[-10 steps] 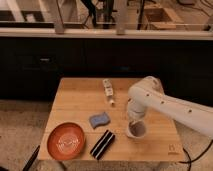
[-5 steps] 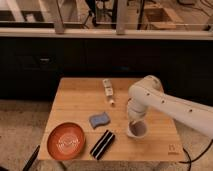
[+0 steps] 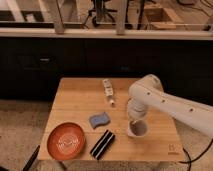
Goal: Pick up the ceramic cup
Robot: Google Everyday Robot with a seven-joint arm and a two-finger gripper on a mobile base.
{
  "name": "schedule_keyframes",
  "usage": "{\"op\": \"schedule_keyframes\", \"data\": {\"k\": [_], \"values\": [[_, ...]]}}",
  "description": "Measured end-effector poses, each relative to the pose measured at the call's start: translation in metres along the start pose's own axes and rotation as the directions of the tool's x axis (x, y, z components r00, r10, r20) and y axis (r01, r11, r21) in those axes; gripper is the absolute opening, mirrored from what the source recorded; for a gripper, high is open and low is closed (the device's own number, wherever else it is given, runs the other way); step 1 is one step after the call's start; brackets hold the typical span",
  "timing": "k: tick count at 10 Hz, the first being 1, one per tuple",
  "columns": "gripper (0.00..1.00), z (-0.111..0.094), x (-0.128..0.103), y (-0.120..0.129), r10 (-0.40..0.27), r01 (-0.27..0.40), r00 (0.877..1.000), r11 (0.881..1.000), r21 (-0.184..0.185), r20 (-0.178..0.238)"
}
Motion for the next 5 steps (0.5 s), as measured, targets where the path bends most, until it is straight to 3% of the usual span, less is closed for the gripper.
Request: {"op": "schedule_keyframes", "data": {"k": [5], "values": [[0.0, -0.0029, 0.0004, -0.001, -0.015, 0.015, 1.0, 1.0, -0.004, -0.004]]}}
